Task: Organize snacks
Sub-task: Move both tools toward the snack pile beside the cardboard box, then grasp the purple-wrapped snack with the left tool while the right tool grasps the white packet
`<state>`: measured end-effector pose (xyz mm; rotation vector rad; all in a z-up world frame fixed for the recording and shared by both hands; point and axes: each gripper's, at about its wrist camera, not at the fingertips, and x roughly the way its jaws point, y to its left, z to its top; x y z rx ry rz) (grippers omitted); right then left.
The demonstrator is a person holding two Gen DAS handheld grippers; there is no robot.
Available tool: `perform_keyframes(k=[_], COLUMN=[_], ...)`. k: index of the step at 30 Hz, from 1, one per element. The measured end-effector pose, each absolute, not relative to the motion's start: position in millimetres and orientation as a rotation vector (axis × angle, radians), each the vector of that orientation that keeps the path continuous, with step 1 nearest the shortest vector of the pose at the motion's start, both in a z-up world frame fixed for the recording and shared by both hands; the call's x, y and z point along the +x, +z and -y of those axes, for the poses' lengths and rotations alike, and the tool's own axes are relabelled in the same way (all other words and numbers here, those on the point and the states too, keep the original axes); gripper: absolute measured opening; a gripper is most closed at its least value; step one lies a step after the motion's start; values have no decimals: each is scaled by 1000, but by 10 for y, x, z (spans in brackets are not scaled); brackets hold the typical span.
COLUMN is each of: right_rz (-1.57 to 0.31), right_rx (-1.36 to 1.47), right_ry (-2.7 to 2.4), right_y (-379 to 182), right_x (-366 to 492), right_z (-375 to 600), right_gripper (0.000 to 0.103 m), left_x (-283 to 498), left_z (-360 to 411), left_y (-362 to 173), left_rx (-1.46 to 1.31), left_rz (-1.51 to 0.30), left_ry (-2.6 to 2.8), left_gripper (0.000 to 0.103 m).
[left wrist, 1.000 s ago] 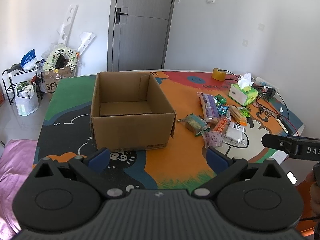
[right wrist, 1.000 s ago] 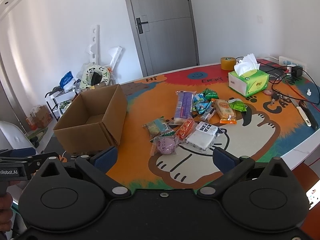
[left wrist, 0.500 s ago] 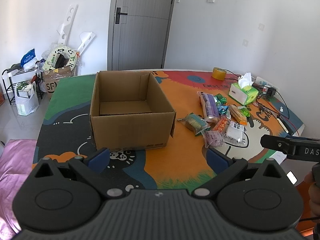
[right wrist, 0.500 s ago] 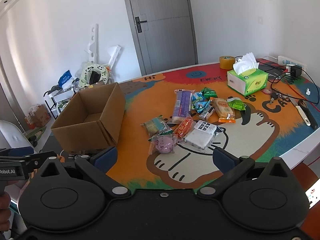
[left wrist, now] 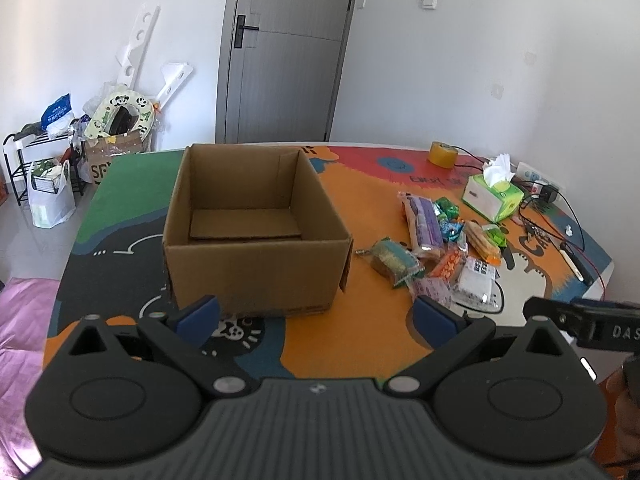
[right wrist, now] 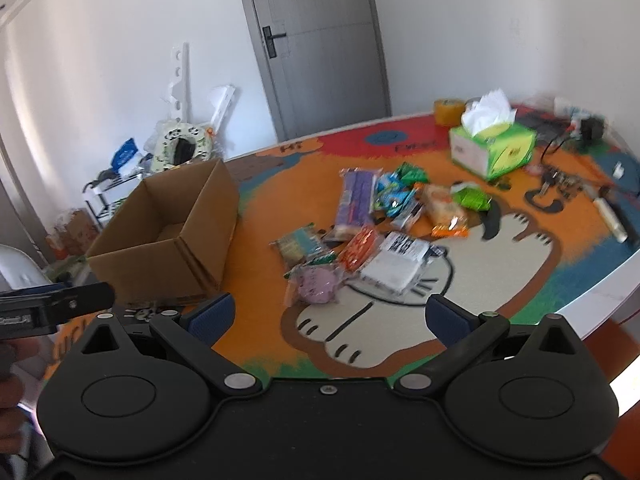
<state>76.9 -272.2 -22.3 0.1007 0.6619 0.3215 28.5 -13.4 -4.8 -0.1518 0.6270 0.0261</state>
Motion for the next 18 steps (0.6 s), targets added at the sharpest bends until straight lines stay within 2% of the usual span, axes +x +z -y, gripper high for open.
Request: perform_keyframes(k=[18], right_rz=[-682], right_rx=[153], right_ry=[253], right_y=[-598], right_x=[1135], right_z=[3042], right_gripper=[103], left_x=[748], left_z=[420], left_y=[-335], left_rx=[-171], left_rz=[-637], left_ry=[-83], left_gripper=[101])
